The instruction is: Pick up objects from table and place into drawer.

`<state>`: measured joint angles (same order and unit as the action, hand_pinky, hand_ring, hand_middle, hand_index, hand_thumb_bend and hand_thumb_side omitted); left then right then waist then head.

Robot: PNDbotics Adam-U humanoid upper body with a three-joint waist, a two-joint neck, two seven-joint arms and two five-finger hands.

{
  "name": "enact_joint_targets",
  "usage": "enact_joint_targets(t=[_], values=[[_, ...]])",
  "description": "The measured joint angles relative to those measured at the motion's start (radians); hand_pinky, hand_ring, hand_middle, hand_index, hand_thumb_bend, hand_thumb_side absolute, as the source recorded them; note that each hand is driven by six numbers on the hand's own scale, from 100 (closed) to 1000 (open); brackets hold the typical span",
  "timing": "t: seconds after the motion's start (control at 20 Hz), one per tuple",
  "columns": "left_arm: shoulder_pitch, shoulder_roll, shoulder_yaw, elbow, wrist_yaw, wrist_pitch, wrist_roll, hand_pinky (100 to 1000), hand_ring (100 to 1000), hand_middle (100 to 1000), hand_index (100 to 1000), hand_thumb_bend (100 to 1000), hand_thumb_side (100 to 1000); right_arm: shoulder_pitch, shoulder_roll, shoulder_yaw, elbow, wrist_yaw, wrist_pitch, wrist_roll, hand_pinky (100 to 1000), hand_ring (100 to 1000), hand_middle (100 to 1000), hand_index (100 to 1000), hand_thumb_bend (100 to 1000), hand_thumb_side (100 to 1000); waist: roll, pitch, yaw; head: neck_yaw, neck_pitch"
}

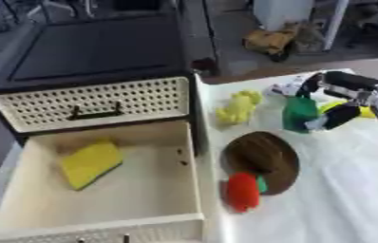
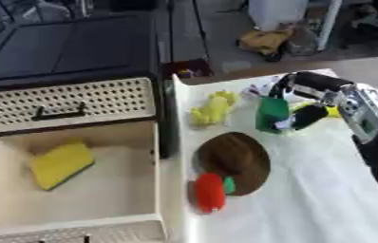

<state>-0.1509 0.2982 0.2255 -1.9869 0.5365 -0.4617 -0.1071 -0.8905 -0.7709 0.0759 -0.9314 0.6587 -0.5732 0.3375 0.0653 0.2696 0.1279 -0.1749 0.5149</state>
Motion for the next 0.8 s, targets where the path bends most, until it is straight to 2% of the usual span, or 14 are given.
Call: enact_joint_targets(t=[0.3, 0.35, 0.4, 0.6, 0.8], values=[[0.000, 0.000, 0.001, 0.000, 0.003, -0.001, 0.003, 562, 641, 731, 996, 100, 1000, 0.012, -0.036, -0.002, -0.120, -0.125, 0.070, 0.001, 722, 815, 490, 526, 442, 556, -0.006, -0.011, -0.005, 0.009, 0.001], [0.000, 0.000, 0.001, 0.000, 0.003, -0.001, 0.004, 563, 641, 731, 996, 100, 1000, 0.013, -0.039, -0.001, -0.136, -0.141, 0.080, 0.005, 718, 811, 501, 524, 1000, 1000, -0.006, -0.011, -0.005, 0.010, 0.001], [0.000, 0.001, 0.002, 0.000, 0.004, -0.001, 0.005, 565, 645, 731, 995, 100, 1000, 0.013, -0.041, 0.000, -0.148, -0.154, 0.087, 0.007, 718, 811, 490, 525, 428, 593, -0.006, -0.013, -0.006, 0.012, 0.002], [0.000, 0.011, 0.002, 0.000, 0.015, 0.003, 0.010, 566, 647, 730, 995, 100, 1000, 0.010, -0.063, 0.036, -0.223, -0.207, 0.074, -0.014, 719, 809, 492, 528, 409, 615, -0.019, -0.044, -0.020, 0.025, 0.009], [0.000, 0.025, 0.002, 0.000, 0.029, 0.008, 0.014, 571, 653, 731, 995, 100, 1000, 0.013, -0.082, 0.071, -0.318, -0.266, 0.076, -0.029, 718, 806, 491, 526, 396, 641, -0.026, -0.060, -0.021, 0.030, 0.020]])
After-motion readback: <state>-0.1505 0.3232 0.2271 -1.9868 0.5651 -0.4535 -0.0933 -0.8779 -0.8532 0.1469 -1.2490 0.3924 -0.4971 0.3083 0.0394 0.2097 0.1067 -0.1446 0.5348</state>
